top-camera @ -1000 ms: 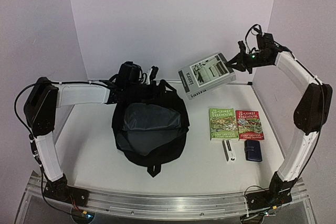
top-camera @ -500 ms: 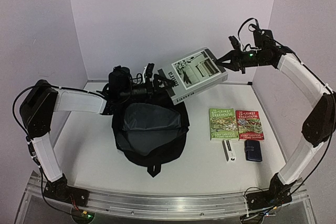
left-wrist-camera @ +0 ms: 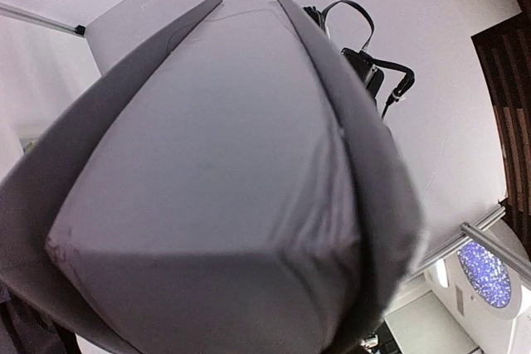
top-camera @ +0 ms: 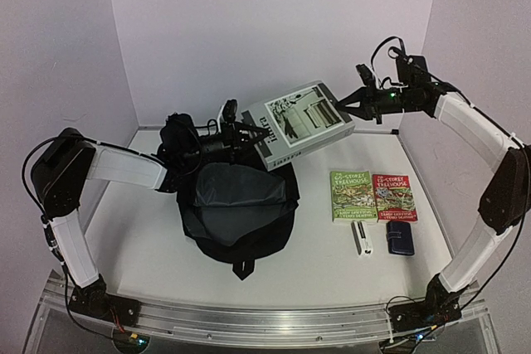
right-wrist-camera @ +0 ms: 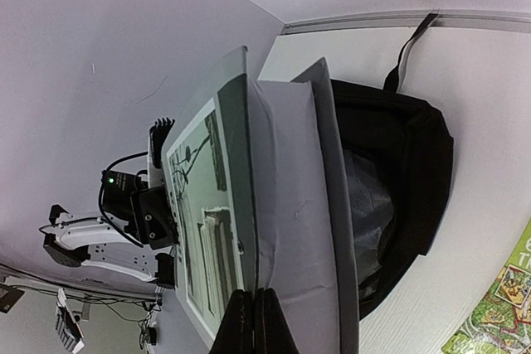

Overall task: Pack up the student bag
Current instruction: Pick up the book from the center of the board, then place the book in the student bag.

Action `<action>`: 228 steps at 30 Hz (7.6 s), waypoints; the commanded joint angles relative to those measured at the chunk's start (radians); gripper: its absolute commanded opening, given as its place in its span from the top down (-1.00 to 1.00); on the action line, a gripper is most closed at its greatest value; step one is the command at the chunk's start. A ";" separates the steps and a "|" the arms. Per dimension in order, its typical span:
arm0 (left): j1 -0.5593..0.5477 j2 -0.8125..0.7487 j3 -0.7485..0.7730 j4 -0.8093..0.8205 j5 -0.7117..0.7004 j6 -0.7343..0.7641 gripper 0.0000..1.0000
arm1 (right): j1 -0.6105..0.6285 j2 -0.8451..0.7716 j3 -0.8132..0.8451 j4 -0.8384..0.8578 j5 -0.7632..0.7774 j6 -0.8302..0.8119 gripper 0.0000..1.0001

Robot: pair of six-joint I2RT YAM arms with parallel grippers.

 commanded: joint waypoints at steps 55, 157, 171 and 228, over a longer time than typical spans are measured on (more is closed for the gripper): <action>-0.010 -1.518 -0.527 -1.373 -1.003 -0.110 0.98 | 0.750 0.663 0.144 0.224 1.221 -1.094 -0.46; -0.010 0.105 -0.350 0.093 -0.756 -0.297 -0.37 | 0.632 0.603 0.626 0.030 0.936 -0.569 1.00; -0.013 -0.167 -0.217 -0.606 -0.785 -0.158 -0.81 | 0.557 0.627 0.602 0.031 0.882 -0.566 1.00; -0.152 0.010 -0.230 -0.470 -0.952 -0.333 -0.02 | 0.548 0.696 0.498 0.061 0.722 -0.234 1.00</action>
